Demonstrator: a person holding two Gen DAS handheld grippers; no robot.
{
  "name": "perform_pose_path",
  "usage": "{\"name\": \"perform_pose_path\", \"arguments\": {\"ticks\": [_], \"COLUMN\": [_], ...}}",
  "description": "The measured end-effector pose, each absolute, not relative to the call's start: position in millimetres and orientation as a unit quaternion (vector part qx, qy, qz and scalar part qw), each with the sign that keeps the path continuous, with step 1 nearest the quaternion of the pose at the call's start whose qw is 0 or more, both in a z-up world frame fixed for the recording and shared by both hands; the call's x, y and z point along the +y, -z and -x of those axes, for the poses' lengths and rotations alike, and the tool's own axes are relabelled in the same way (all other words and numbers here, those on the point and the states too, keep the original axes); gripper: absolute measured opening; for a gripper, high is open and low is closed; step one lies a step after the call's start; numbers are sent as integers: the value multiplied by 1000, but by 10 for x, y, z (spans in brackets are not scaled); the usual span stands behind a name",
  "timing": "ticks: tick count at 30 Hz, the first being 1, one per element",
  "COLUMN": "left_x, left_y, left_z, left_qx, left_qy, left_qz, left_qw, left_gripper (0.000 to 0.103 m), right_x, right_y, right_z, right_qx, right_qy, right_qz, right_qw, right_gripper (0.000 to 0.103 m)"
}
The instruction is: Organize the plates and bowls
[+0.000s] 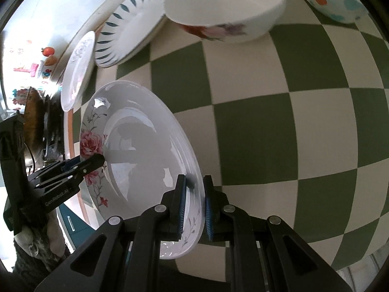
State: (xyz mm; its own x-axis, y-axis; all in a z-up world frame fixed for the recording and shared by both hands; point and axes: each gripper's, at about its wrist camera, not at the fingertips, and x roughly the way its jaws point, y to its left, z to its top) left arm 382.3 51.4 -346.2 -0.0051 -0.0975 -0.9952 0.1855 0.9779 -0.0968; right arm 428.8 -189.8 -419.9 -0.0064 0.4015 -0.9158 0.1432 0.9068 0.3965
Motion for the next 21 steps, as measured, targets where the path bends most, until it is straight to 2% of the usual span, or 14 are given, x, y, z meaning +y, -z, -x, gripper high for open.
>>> {"name": "perform_pose_path", "arguments": {"ticks": [21], "left_x": [712], "left_y": [3460], "left_z": [-3852], "left_qx": [705], "left_qy": [76], "left_qz": [-15], "left_qw": [705], "left_gripper": [31], "right_x": [-1801], "right_y": [4406], "right_z": [-4428], "right_qx": [723], "right_qy": [-104], "right_qz": [-201], "right_qw": [653], "right_gripper": [17]}}
